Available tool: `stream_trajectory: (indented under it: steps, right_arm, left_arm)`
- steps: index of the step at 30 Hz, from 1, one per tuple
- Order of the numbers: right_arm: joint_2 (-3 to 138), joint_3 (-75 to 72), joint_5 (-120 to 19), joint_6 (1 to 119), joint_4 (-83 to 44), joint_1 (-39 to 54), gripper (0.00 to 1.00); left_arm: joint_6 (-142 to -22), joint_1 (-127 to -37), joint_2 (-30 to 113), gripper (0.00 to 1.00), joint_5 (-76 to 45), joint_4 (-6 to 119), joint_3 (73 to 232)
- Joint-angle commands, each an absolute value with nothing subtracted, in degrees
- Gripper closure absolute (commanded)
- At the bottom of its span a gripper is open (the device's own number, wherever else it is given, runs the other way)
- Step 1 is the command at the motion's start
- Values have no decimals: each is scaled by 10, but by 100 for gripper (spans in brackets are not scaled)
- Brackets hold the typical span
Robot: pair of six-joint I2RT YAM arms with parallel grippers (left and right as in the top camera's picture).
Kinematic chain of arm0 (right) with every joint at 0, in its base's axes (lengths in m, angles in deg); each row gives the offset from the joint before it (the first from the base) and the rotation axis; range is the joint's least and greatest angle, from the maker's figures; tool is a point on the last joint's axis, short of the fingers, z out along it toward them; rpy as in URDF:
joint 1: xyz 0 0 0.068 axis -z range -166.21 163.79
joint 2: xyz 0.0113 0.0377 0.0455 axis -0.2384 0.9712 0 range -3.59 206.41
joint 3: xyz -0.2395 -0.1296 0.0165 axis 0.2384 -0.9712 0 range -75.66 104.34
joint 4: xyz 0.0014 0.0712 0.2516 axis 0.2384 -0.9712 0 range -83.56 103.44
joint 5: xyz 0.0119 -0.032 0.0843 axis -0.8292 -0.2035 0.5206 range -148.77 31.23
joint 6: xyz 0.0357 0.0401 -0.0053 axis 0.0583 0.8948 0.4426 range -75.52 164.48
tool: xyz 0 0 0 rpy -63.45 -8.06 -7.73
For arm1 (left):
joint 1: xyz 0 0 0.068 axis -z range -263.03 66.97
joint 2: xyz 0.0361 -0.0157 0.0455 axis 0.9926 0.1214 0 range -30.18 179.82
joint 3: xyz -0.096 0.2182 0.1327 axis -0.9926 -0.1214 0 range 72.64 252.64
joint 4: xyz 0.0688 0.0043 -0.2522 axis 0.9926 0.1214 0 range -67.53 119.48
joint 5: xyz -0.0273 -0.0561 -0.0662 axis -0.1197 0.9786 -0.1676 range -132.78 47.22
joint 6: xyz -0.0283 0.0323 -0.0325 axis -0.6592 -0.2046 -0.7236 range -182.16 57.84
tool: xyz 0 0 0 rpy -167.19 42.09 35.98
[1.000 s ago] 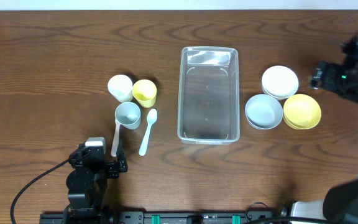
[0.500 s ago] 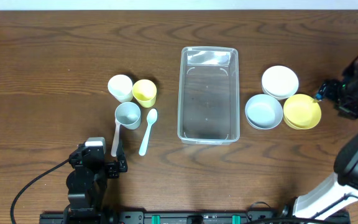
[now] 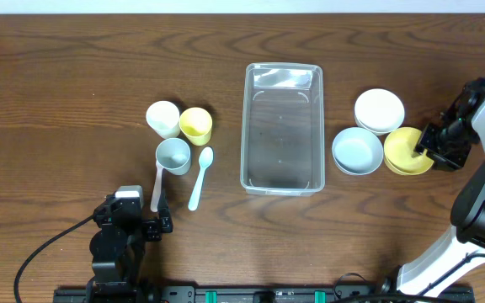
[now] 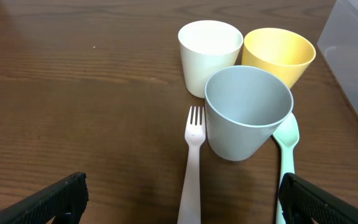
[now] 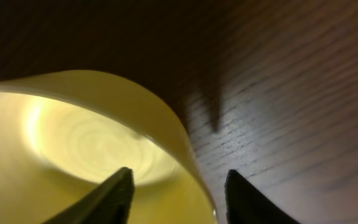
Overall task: Pack container
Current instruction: 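Grasp the rim of the yellow bowl with the right gripper, then carry the yellow bowl into the clear container and release it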
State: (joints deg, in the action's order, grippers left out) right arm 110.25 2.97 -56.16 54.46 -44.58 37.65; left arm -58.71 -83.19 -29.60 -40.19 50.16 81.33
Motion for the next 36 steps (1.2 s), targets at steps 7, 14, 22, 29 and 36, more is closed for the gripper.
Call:
stream_trajectory:
  steps: [7,14,22,29,36]
  right_arm:
    - [1043,31,-624,610,-457,374,98]
    - [857,62,-624,627,-495,365,99]
    - [717,72,-574,622,-502,204,99]
    - [797,78,-575,677,-433,48,99]
    - [995,215,-544,680,-410,-18,99]
  left_arm:
    - [-583,-831,-300,2,-403,505,810]
    - [-583,-831,-300,2,-403,505,810]
    - [-583,-831,-300,2,-403,505,810]
    - [-583,-831,-300,2,-403,505,810]
    - [-583,-831,-300,2,-403,505,810]
